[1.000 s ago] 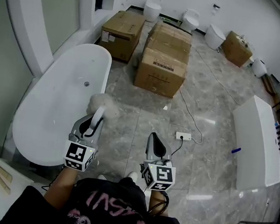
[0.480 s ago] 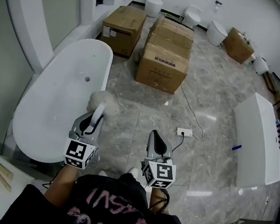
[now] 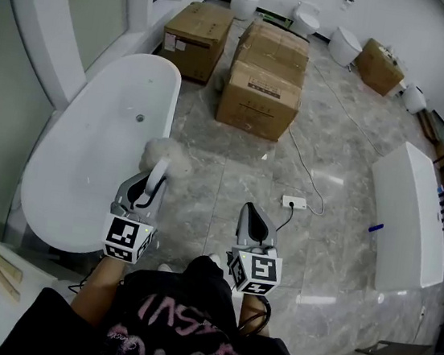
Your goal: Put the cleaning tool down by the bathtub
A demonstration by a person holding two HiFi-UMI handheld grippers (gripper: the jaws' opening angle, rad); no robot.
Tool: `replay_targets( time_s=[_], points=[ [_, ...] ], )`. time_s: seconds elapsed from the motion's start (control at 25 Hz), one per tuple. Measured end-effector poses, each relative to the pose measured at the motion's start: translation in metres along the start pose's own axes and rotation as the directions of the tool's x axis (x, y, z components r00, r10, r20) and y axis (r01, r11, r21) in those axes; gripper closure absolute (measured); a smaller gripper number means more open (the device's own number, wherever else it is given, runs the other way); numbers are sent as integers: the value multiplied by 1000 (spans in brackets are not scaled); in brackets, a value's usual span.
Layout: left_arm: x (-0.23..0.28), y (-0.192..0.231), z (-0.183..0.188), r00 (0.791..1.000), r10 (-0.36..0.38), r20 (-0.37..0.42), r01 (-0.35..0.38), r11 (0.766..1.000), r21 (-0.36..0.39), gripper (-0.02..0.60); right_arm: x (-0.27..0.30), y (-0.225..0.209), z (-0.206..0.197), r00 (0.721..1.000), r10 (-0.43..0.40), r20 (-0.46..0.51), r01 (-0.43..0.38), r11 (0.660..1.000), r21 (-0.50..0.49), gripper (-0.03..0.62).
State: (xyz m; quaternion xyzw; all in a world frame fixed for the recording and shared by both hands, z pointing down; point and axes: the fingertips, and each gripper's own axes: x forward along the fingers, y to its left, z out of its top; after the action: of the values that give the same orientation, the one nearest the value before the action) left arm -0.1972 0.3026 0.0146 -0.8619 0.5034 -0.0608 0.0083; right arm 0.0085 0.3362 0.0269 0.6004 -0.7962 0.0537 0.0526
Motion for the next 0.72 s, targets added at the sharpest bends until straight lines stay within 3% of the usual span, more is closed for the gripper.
replay_targets(
  time_s=[0.72],
  points=[
    [-4,16,-15,1000,4,2,-4,1000,-28,500,14,16,-12,1000,6,-11,-6,1000,-17,576]
  ],
)
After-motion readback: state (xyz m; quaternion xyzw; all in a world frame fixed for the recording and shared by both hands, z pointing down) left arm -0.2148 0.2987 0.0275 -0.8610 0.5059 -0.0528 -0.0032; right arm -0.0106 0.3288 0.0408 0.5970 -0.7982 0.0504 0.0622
